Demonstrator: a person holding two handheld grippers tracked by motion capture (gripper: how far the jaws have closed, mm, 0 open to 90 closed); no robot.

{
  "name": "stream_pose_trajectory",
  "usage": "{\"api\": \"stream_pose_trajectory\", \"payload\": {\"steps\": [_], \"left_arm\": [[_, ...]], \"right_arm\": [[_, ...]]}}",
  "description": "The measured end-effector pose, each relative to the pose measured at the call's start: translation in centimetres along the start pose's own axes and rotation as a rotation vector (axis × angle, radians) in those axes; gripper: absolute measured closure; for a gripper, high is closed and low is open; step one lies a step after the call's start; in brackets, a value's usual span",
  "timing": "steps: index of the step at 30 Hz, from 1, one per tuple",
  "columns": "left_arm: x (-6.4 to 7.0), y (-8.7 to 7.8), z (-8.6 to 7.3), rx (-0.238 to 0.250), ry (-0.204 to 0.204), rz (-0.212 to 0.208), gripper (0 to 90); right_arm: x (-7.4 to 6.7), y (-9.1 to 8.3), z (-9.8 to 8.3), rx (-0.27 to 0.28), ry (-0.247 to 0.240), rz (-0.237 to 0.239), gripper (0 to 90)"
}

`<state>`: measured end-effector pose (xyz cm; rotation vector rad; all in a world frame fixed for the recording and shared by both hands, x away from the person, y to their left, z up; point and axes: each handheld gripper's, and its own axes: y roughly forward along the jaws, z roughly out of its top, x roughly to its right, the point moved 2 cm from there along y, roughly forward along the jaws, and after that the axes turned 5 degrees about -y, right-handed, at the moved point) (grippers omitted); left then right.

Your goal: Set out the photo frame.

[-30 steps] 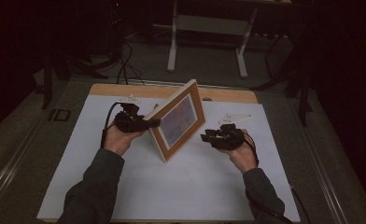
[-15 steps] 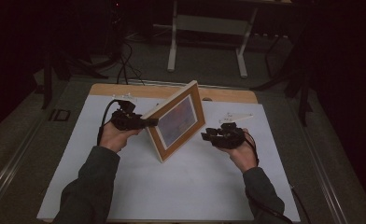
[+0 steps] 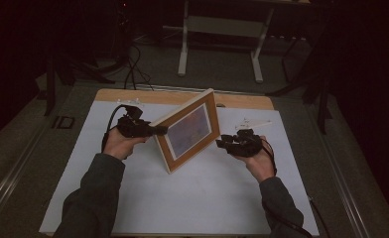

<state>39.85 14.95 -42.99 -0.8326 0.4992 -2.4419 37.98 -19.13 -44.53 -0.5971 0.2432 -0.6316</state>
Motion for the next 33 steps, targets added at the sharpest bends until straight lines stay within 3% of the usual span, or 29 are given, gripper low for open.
{"api": "stream_pose_trajectory", "payload": {"steps": [19, 33], "left_arm": [[0.1, -0.1, 0.1, -0.041, 0.052, -0.058, 71.9], [0.5, 0.0, 0.3, -0.067, 0.090, -0.091, 72.0]], "right_arm": [[1.1, -0.4, -0.1, 0.003, 0.029, -0.041, 62.5], [2.8, -0.6, 0.3, 0.010, 0.070, -0.089, 56.8]]}}
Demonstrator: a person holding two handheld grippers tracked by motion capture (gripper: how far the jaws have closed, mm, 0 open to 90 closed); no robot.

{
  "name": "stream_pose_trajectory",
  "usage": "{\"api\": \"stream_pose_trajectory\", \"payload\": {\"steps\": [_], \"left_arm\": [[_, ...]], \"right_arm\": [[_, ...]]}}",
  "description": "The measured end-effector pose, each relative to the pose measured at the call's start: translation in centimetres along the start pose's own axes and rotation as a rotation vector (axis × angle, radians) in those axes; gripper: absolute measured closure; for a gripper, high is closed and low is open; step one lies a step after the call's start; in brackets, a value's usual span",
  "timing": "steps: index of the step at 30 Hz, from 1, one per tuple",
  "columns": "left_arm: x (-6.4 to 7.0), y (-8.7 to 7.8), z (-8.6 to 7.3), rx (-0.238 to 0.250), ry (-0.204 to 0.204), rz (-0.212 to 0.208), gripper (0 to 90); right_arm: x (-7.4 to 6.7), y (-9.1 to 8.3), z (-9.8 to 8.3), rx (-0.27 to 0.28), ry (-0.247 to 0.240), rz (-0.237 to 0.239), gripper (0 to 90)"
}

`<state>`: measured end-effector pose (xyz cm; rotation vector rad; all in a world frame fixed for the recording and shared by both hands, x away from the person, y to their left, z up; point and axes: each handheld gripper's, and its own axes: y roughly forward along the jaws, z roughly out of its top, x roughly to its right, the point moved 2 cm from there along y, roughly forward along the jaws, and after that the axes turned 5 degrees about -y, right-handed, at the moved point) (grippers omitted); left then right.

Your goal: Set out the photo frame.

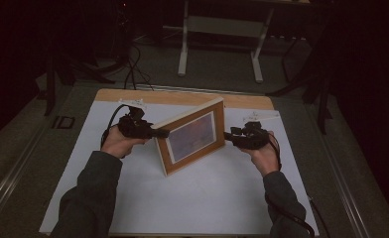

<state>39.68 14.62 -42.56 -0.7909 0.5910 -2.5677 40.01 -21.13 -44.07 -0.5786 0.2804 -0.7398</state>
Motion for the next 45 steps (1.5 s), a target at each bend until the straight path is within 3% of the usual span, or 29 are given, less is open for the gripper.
{"api": "stream_pose_trajectory", "payload": {"steps": [12, 20, 26, 34, 40, 45], "left_arm": [[0.3, 0.0, 0.0, -0.014, 0.021, -0.014, 72.0], [0.5, 0.0, 0.0, -0.014, 0.024, -0.016, 71.9], [0.8, 0.1, 0.0, -0.022, 0.049, -0.024, 71.9], [1.2, 0.1, -0.1, -0.028, 0.082, -0.043, 71.8], [1.7, 0.2, -0.2, -0.033, 0.119, -0.053, 71.8], [1.9, 0.3, -0.2, -0.040, 0.143, -0.057, 71.7]], "right_arm": [[0.8, 0.8, 1.7, 0.036, 0.019, -0.027, 50.3], [1.1, 1.4, 2.7, 0.045, -0.029, -0.023, 39.9], [1.4, 1.7, 3.0, 0.054, -0.028, -0.028, 37.1], [1.8, 1.3, 3.2, 0.108, -0.024, 0.004, 36.6], [1.7, 1.1, 3.4, 0.114, -0.061, 0.022, 35.3], [1.7, 1.2, 3.2, 0.104, -0.101, 0.066, 36.3]]}}
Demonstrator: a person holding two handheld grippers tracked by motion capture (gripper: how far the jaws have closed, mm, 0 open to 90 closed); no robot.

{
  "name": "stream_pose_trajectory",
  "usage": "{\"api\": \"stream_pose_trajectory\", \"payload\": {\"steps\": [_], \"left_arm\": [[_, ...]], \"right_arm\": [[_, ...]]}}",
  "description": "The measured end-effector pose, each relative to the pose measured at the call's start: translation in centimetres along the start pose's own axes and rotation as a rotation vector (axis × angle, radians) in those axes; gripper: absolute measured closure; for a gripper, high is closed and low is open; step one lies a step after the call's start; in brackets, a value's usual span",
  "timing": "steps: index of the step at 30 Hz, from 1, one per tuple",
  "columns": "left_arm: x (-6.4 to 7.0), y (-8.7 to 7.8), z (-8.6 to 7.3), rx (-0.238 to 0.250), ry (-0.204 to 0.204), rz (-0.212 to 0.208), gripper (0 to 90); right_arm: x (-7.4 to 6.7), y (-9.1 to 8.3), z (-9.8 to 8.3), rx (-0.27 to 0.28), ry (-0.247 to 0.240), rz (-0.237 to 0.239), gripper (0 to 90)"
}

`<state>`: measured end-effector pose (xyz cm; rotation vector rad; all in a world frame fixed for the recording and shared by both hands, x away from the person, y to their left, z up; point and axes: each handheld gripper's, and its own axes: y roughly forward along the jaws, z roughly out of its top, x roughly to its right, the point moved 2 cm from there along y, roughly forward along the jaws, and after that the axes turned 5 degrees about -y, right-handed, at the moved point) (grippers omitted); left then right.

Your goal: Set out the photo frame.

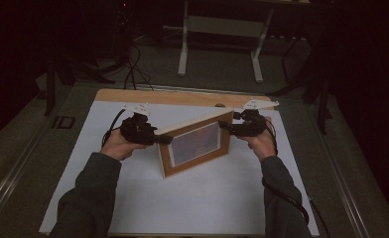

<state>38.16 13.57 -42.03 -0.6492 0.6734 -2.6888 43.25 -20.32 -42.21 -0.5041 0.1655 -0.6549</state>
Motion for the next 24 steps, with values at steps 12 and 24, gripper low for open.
{"api": "stream_pose_trajectory", "payload": {"steps": [12, 24], "left_arm": [[0.8, 0.1, -0.3, 0.031, 0.009, 0.120, 72.5], [1.3, 0.6, -0.6, 0.072, -0.024, 0.278, 64.2]], "right_arm": [[0.3, -0.2, -0.5, -0.007, 0.004, 0.037, 45.3], [0.6, -0.7, -1.1, 0.000, 0.027, 0.044, 56.9]]}}
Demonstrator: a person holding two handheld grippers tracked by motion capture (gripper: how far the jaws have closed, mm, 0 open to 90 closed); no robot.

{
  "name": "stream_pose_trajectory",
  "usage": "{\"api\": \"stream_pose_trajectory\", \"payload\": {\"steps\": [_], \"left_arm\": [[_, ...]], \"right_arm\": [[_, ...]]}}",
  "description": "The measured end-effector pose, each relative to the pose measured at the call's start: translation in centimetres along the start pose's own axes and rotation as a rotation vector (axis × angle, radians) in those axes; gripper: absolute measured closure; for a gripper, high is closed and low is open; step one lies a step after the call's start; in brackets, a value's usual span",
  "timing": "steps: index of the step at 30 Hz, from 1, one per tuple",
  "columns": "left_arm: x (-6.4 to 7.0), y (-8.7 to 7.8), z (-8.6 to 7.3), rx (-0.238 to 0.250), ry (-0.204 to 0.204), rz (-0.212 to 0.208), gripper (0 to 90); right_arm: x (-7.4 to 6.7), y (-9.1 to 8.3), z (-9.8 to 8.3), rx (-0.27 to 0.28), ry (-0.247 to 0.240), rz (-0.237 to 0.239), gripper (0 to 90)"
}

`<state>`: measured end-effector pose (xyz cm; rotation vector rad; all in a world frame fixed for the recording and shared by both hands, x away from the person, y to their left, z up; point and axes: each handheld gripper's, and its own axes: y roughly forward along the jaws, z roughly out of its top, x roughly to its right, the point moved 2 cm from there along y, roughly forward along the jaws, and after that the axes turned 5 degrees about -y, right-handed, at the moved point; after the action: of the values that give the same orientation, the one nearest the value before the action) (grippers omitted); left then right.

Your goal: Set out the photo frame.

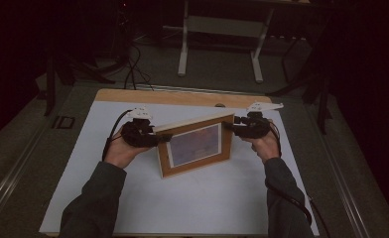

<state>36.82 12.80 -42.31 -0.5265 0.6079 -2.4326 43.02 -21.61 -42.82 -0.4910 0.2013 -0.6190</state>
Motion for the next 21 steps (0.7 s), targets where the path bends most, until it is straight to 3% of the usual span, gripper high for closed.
{"api": "stream_pose_trajectory", "payload": {"steps": [4, 12, 16, 21], "left_arm": [[0.3, 0.0, -0.3, 0.021, -0.015, 0.025, 61.0], [1.1, -0.7, -1.6, 0.058, -0.045, 0.150, 65.2], [1.5, -1.0, -1.7, 0.055, -0.029, 0.158, 67.0], [0.9, -1.5, -1.8, 0.055, -0.035, 0.160, 68.3]], "right_arm": [[0.0, -0.1, 0.0, -0.001, -0.004, -0.007, 58.6], [-0.2, -0.4, 0.0, -0.004, -0.017, -0.022, 61.1], [-0.2, -0.3, 0.1, -0.001, -0.020, -0.026, 61.1], [-0.5, 0.3, 0.5, 0.001, -0.023, -0.038, 61.2]]}}
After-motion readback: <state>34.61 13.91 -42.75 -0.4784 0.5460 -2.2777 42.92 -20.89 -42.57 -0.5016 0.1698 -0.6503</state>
